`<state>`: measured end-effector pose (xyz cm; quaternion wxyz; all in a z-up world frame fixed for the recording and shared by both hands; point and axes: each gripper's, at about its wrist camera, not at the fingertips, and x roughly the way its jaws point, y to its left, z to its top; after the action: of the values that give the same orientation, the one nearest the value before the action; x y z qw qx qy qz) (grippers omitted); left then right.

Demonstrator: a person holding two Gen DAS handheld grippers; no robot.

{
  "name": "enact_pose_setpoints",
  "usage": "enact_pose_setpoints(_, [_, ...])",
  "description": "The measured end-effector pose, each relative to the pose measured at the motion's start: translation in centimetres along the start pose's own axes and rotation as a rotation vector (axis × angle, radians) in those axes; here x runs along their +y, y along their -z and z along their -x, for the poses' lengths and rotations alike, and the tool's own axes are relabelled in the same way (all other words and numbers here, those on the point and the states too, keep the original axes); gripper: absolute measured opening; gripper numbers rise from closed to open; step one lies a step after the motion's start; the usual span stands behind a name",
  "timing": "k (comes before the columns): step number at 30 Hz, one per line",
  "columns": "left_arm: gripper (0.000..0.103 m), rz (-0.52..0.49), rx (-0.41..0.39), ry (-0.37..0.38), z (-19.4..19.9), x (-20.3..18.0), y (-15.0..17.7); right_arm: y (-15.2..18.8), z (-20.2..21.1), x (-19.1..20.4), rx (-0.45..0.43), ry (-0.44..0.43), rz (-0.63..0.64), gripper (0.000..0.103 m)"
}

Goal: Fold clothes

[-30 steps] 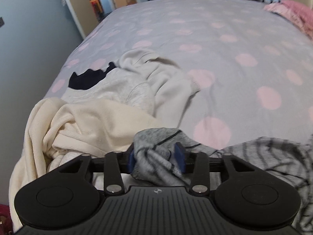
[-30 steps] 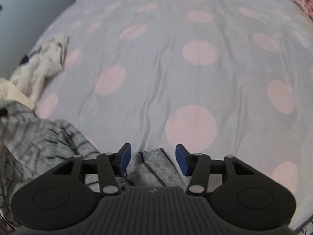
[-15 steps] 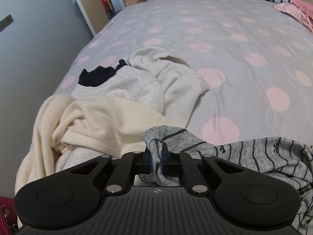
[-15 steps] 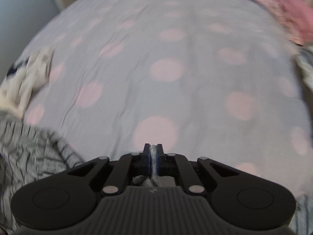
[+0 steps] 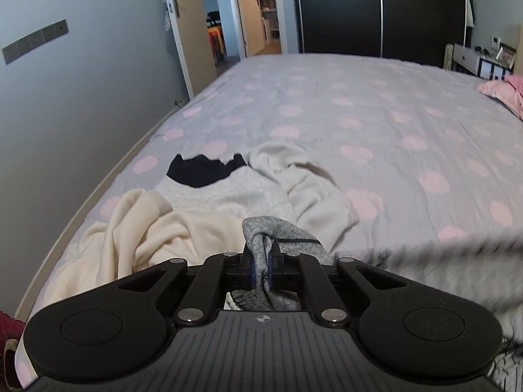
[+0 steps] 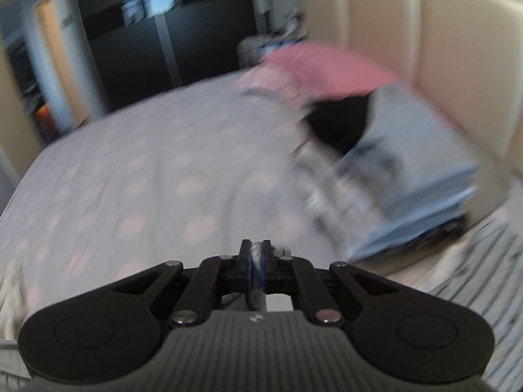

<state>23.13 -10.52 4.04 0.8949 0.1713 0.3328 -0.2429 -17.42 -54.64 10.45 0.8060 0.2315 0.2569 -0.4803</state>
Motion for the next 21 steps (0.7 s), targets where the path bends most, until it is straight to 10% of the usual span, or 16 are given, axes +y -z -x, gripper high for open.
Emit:
enact_pose_setpoints(11, [0.004,-0.068,-0.052,-0.034,-2.8,-3.8,-1.9,-6.5,-2.6,-2.9,-0.11,0.282,0.044,0.0])
enact_pose_setpoints(21, [0.004,-0.149,0.064,-0.115,-7.8,-5.5,-0.6,-2.4,-11.8,-3.3,0.112,0.169,0.106,0.019])
